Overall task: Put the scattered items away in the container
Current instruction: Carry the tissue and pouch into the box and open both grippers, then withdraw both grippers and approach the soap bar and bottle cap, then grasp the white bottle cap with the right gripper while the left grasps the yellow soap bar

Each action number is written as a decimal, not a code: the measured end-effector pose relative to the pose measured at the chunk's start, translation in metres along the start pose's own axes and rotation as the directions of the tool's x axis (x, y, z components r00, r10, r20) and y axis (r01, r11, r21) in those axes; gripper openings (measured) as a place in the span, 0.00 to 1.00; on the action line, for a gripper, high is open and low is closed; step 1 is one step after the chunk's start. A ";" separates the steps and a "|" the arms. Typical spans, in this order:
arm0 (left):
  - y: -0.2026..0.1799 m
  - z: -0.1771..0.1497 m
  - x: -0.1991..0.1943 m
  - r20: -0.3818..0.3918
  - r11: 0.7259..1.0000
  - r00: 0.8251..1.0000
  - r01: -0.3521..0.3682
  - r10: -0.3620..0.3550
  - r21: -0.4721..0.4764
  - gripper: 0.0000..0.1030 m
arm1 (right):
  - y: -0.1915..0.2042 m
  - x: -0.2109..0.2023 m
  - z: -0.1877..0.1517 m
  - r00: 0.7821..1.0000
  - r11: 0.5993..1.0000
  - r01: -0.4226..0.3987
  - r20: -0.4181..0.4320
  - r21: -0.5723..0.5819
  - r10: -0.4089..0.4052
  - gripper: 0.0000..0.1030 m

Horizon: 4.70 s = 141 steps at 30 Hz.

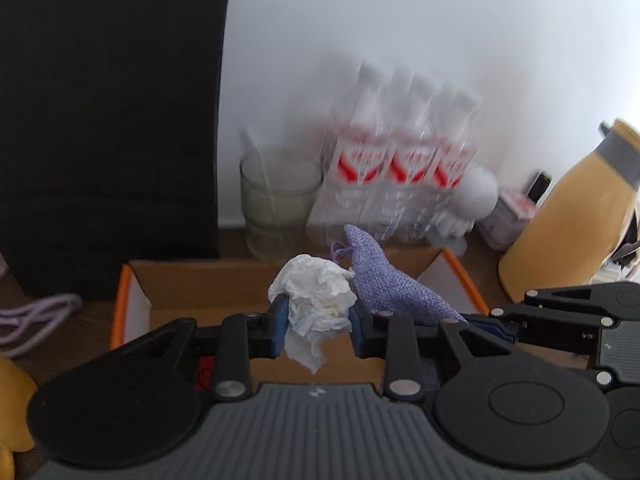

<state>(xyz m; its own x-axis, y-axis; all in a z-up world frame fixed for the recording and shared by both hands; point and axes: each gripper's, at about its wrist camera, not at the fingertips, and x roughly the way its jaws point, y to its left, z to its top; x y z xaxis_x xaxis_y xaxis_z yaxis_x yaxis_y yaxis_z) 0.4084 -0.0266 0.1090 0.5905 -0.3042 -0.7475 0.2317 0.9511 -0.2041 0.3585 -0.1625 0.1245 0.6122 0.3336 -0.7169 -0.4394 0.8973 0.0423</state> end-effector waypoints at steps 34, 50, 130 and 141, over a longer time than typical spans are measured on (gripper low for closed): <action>-0.023 -0.078 -0.122 0.090 0.966 0.962 -0.257 0.258 -0.029 1.00 | 0.018 -0.096 -0.035 0.993 0.982 0.122 -0.023 0.146 -0.120 0.91; -0.059 -0.251 -0.183 0.527 0.948 0.803 -0.318 0.279 -0.016 1.00 | 0.075 -0.166 -0.190 0.869 0.960 0.189 0.420 0.208 -0.262 0.92; -0.106 -0.393 -0.258 0.464 0.968 0.866 -0.242 0.187 0.063 0.33 | 0.153 -0.212 -0.358 0.944 0.954 0.065 0.292 0.293 -0.154 0.38; -0.106 -0.390 -0.281 0.538 0.966 0.822 -0.254 0.188 0.050 0.33 | 0.162 -0.241 -0.367 0.923 0.960 0.092 0.338 0.263 -0.181 0.38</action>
<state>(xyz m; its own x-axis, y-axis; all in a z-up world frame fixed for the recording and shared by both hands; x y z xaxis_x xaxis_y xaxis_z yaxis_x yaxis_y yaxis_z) -0.0834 -0.0214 0.0939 0.9447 -0.0997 -0.3123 0.1127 0.9933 0.0239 -0.1019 -0.2040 0.0487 0.8675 0.2431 -0.4341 -0.1927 0.9686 0.1573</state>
